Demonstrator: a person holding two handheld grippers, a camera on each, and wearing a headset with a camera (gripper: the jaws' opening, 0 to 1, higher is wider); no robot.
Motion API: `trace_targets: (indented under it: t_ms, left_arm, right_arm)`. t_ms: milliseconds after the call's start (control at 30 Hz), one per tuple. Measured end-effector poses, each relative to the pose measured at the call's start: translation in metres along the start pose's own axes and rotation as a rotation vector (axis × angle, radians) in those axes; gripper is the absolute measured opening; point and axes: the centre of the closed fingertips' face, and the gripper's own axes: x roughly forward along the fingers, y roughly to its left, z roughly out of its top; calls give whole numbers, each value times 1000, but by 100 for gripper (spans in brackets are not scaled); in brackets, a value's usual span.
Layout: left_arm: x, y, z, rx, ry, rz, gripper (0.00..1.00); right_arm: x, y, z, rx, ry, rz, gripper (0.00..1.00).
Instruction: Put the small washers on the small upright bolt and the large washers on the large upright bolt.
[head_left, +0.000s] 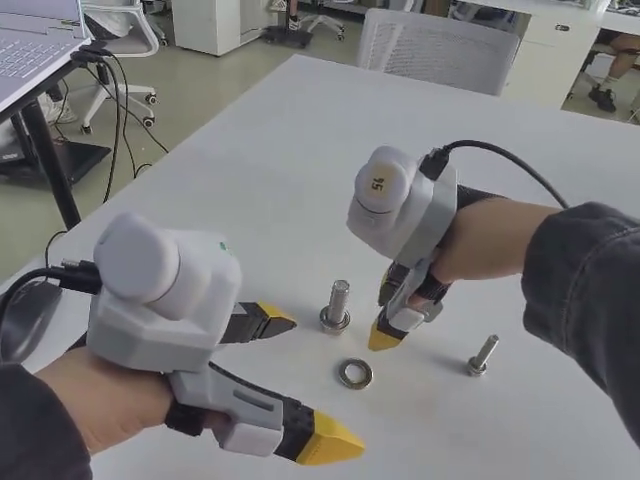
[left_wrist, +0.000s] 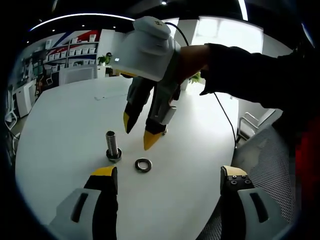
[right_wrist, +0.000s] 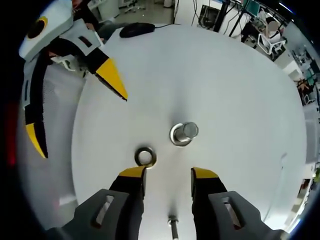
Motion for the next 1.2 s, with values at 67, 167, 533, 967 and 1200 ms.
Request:
trace_targets:
  t_ms: [67,167,533,967,1200]
  left_arm:
    - [0,0,0,2,1,0,84]
    - [0,0,0,3,3,0,84]
    - [1,1,1,6,6,5,84]
    - [1,2,2,5,5,9,84]
    - [1,3,2,3,7,13,84]
  right_arm:
    - [1,3,-1,2,2,6,38]
    - [1,7,-1,5,-1,7,38]
    - [8,21,-2,3,-1,25,38]
    - [27,32,-1,2,-3,53,38]
    - [34,31,3,2,-10,53,37]
